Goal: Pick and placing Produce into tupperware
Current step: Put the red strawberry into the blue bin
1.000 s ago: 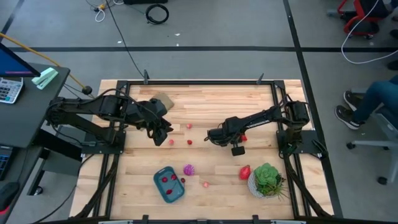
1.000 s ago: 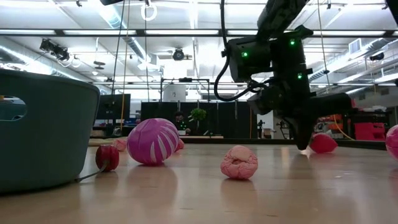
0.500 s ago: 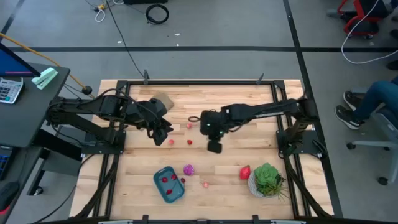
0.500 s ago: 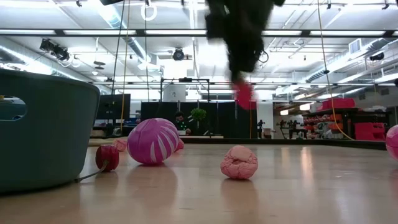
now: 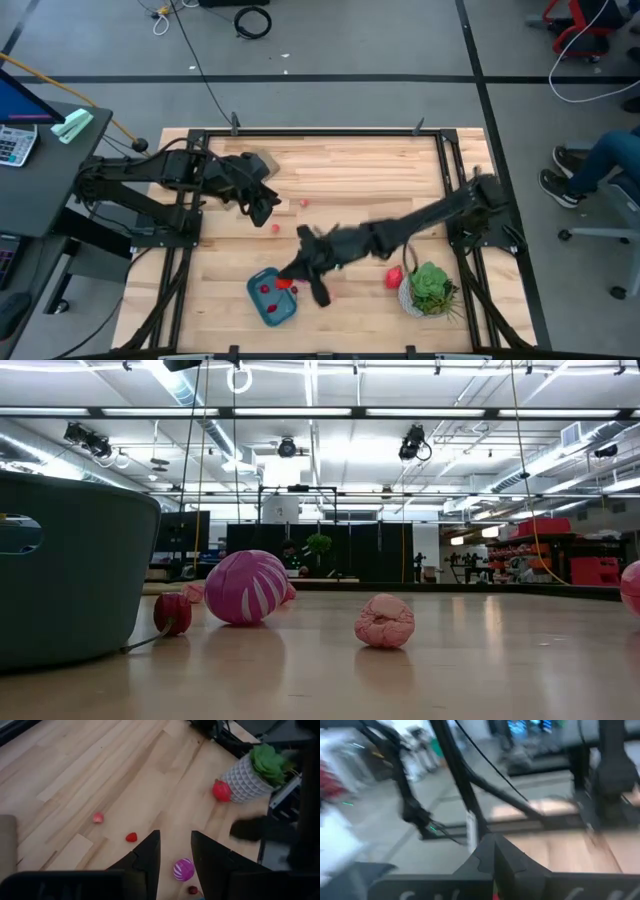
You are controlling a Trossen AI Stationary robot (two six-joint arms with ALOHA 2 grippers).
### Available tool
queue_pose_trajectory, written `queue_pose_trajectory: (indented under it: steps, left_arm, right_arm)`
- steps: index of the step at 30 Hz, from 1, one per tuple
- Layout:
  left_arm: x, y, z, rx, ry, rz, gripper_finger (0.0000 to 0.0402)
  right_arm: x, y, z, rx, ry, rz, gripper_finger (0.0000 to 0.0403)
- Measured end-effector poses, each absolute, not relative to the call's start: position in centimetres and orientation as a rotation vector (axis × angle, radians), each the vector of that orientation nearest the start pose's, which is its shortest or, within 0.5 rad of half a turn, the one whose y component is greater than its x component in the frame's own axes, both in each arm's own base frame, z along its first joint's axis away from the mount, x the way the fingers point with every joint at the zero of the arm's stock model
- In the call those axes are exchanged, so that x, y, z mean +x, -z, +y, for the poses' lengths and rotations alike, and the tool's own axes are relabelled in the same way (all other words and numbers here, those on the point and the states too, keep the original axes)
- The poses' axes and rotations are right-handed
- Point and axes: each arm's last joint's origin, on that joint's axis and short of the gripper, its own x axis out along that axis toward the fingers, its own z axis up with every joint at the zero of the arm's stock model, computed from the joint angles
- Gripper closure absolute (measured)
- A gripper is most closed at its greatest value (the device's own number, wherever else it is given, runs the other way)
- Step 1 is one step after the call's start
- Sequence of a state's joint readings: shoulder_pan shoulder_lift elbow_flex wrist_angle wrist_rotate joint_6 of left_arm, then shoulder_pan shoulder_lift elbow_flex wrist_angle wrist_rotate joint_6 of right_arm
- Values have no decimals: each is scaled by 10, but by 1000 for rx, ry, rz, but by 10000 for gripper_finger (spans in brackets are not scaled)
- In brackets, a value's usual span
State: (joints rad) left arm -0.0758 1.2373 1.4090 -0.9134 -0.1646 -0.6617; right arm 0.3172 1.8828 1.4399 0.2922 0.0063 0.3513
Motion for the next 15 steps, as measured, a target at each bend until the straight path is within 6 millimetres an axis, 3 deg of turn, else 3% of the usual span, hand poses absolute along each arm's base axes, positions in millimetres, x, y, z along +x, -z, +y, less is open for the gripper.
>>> queue_pose_trajectory:
  steps: [10,15]
  left_arm:
    - [236,-389,6,-567,-397,655,287]
    - [236,-389,6,-566,-397,661,287]
  right_arm:
    - [469,-183,166,419,-212,317,401]
    - [487,-168,173,431,-225,321,401]
